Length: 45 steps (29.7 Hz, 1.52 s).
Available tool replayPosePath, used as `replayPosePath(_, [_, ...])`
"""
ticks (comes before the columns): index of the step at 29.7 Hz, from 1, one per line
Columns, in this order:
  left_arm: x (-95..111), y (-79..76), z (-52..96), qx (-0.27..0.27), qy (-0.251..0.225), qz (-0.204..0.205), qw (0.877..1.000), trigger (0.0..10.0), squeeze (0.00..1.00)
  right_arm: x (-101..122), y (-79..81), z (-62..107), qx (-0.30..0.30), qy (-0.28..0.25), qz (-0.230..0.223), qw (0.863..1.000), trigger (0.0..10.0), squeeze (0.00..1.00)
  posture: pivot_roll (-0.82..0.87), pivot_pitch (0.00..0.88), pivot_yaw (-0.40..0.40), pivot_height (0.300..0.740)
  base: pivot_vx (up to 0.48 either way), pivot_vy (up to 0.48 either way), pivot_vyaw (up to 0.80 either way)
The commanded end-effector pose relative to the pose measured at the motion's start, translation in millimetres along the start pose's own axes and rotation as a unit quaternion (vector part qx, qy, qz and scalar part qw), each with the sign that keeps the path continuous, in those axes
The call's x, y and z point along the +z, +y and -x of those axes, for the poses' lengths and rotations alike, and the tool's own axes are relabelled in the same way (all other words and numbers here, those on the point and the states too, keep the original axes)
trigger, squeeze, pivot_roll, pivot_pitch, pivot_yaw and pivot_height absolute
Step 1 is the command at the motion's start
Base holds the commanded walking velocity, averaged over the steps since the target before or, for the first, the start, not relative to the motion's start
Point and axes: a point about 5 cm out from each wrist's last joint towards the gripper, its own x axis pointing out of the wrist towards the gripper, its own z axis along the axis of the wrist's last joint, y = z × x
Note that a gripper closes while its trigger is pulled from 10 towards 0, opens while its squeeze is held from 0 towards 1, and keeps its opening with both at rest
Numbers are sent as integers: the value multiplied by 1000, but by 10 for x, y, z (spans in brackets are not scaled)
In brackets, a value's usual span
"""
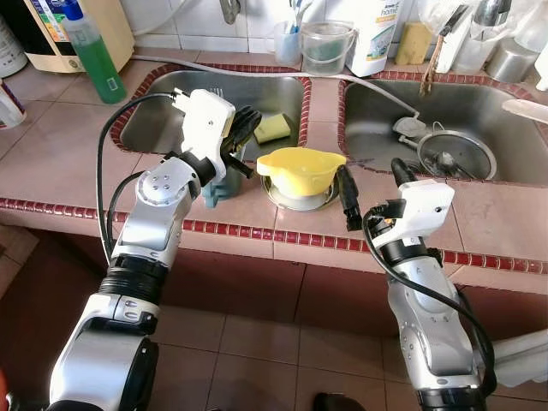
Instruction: Kitchen organization
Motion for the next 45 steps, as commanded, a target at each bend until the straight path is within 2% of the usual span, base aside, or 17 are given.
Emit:
replayPosePath(1, [7, 19, -7, -6, 5, -7, 1000, 3137, 0, 10, 0, -20, 2, -3, 0, 1000, 10000, 0, -192, 169, 42, 732, 0, 0, 0])
replayPosePath(2, [17, 13, -22, -11, 9, -12, 1000, 10000, 0, 14, -3, -34, 4, -4, 1, 1000, 10000, 0, -192, 161, 38, 732, 0, 0, 0])
replayPosePath(19, [290, 204, -14, 16, -29, -41, 999, 10000, 0, 53, -13, -158, 9, -21, 2, 1000, 10000, 0, -184, 113, 20, 732, 0, 0, 0])
replayPosePath(26, [490, 253, -2, 22, -56, -55, 997, 10000, 0, 54, -2, -196, 14, -26, 0, 1000, 10000, 0, -176, 89, 10, 732, 0, 0, 0])
replayPosePath(40, [846, 159, -28, -2, -107, -55, 993, 10000, 0, 73, -4, -266, 25, -35, 4, 999, 10000, 0, -176, 49, 2, 732, 0, 0, 0])
replayPosePath(45, [955, 76, -24, -19, -126, -49, 991, 10000, 0, 95, -24, -310, 34, -41, 14, 998, 10000, 0, -176, 37, 2, 732, 0, 0, 0])
